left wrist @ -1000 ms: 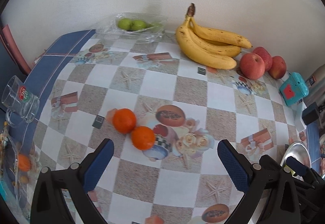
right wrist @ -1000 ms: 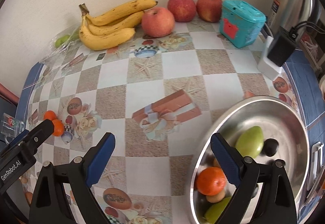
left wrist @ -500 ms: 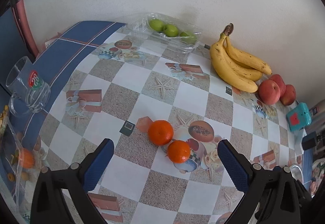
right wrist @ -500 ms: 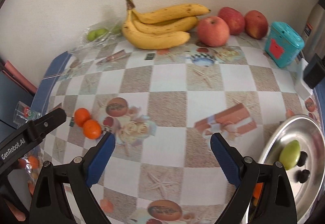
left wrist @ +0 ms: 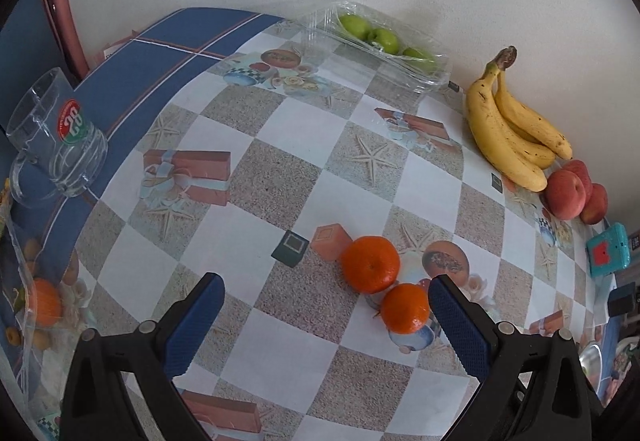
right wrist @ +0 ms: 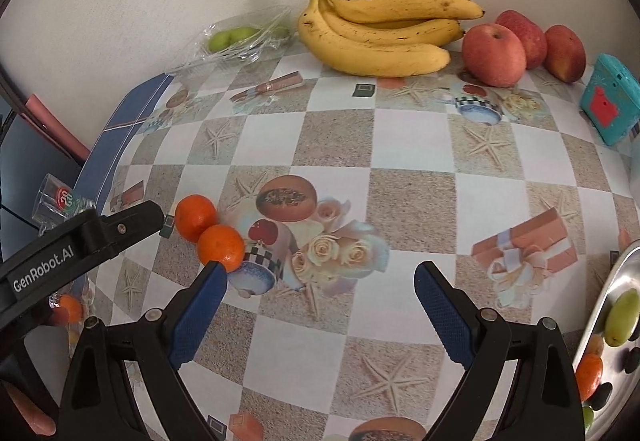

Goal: Organize fruits
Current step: 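Grasp a mandarin with the right gripper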

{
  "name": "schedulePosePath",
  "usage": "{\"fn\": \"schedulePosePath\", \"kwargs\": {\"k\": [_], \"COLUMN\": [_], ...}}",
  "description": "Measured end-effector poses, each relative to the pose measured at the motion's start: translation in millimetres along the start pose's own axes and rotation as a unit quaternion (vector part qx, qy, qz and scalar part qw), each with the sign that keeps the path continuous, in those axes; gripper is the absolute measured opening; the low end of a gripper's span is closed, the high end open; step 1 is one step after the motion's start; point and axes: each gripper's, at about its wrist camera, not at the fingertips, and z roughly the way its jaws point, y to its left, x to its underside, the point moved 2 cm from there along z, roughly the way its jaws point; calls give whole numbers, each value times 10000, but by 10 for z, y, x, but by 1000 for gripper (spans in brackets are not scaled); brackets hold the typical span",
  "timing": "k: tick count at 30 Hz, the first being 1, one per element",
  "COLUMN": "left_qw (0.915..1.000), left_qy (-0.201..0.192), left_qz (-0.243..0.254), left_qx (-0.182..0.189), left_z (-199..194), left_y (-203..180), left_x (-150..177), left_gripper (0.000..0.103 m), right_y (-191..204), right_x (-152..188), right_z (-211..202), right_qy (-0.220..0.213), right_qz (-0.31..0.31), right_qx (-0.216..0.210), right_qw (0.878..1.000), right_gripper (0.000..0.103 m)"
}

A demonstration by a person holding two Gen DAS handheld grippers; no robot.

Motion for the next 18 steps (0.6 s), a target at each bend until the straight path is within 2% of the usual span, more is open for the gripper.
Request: {"fn": "schedulePosePath", "kwargs": {"k": [7, 18], "left_qw": [9999, 9999], "left_qy": [48, 108], "left_qz": [67, -26], "left_qx": [-100, -55], "left_z": [95, 171], "left_y": [63, 218], "left_x": [-42, -77], "left_gripper": [103, 103], "right_y": [171, 402], "right_x": [-16, -16], "right_z": [124, 338], "right_qy": [0, 92], "right_qz": [-218, -543], "right_qx": [-73, -92], "right_qw": [9997, 9984], "right_gripper": [95, 95]}}
